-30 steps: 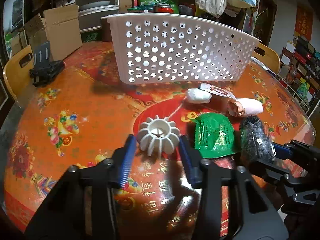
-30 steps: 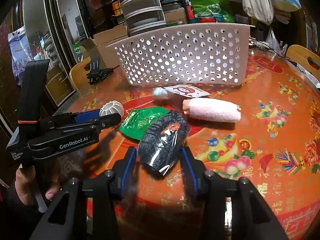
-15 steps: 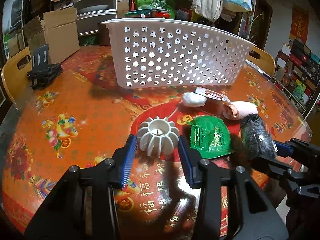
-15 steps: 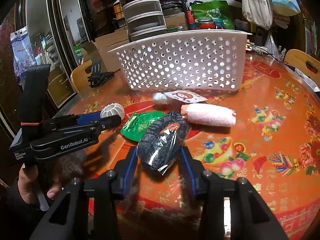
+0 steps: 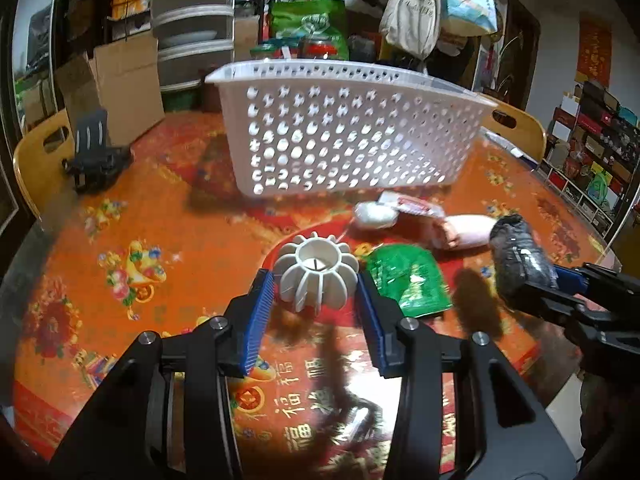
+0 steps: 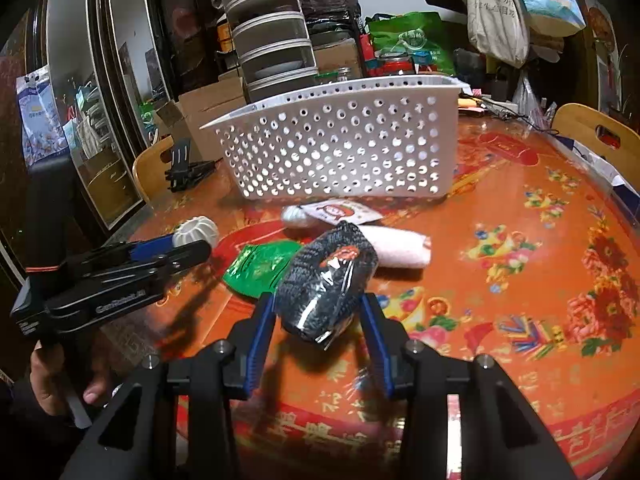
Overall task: Organize soft objects
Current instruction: 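Carry the ridged ball and black bundle into the basket and open both tools, then withdraw both tools from the basket toward the remaining items, then grasp the green packet with the left tool while the right tool grasps the pink rolled towel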
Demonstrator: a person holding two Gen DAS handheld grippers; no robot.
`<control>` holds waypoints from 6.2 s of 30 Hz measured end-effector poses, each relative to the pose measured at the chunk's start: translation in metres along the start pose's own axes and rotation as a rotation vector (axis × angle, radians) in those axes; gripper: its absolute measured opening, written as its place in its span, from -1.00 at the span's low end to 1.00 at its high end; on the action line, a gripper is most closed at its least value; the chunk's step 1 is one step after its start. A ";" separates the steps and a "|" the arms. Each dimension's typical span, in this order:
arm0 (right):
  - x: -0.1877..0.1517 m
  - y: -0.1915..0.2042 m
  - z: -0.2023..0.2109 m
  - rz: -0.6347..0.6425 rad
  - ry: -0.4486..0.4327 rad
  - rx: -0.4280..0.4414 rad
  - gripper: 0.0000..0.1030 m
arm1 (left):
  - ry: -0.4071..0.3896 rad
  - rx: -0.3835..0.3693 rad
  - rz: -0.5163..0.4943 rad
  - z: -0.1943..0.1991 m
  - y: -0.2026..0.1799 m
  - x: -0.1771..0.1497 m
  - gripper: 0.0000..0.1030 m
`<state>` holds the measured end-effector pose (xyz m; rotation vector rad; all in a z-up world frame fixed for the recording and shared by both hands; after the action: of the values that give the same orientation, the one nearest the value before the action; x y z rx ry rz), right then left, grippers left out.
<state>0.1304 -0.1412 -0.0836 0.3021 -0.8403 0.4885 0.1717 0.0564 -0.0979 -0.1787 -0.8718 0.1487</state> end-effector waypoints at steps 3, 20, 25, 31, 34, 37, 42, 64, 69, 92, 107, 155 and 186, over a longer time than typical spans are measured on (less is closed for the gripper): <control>0.003 -0.001 0.004 0.004 -0.009 -0.003 -0.17 | -0.024 -0.011 -0.008 0.013 -0.006 0.005 -0.23; 0.056 -0.019 0.034 0.056 -0.079 -0.024 -0.17 | -0.096 -0.049 -0.003 0.055 -0.017 0.041 -0.23; 0.075 -0.023 0.039 0.080 -0.091 -0.034 -0.17 | -0.123 -0.060 -0.013 0.063 -0.020 0.060 -0.23; 0.101 -0.029 0.041 0.101 -0.097 -0.057 -0.17 | -0.142 -0.077 -0.010 0.066 -0.022 0.093 -0.23; 0.114 -0.032 0.042 0.110 -0.094 -0.059 -0.17 | -0.143 -0.080 -0.015 0.064 -0.024 0.108 -0.23; 0.126 -0.036 0.041 0.121 -0.091 -0.072 -0.17 | -0.147 -0.078 -0.025 0.062 -0.026 0.122 -0.23; 0.147 -0.044 0.030 0.114 -0.070 -0.053 -0.17 | -0.127 -0.099 -0.009 0.052 -0.027 0.157 -0.23; 0.214 -0.098 -0.132 0.045 0.280 -0.080 -0.17 | 0.277 0.056 0.056 -0.148 -0.022 0.235 -0.23; 0.207 -0.099 -0.154 0.062 0.354 -0.084 -0.17 | 0.337 0.086 0.053 -0.173 -0.017 0.227 -0.23; 0.211 -0.096 -0.089 0.046 0.167 -0.031 0.79 | 0.140 -0.001 0.057 -0.102 -0.021 0.231 0.70; 0.175 -0.075 -0.002 0.033 -0.001 -0.050 1.00 | -0.045 -0.023 -0.017 0.022 -0.035 0.187 0.96; 0.027 -0.054 0.012 -0.084 0.003 -0.052 1.00 | 0.133 0.039 -0.021 -0.036 -0.054 -0.009 1.00; 0.040 -0.039 -0.082 -0.023 0.200 -0.143 0.59 | 0.181 0.062 -0.017 -0.051 -0.028 -0.012 0.44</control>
<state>0.2262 -0.1264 -0.1071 0.1289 -0.6726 0.4271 0.2054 0.0222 -0.1330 -0.1246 -0.6871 0.1412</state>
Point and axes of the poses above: each gripper's, at about its wrist camera, not at the fingertips, and z roughly against the way its jaws point, y to its left, x to its top, the point moved 3 cm from there along -z, roughly the way its jaws point, and after that the axes turned 9 degrees about z, right-handed, at the moved point
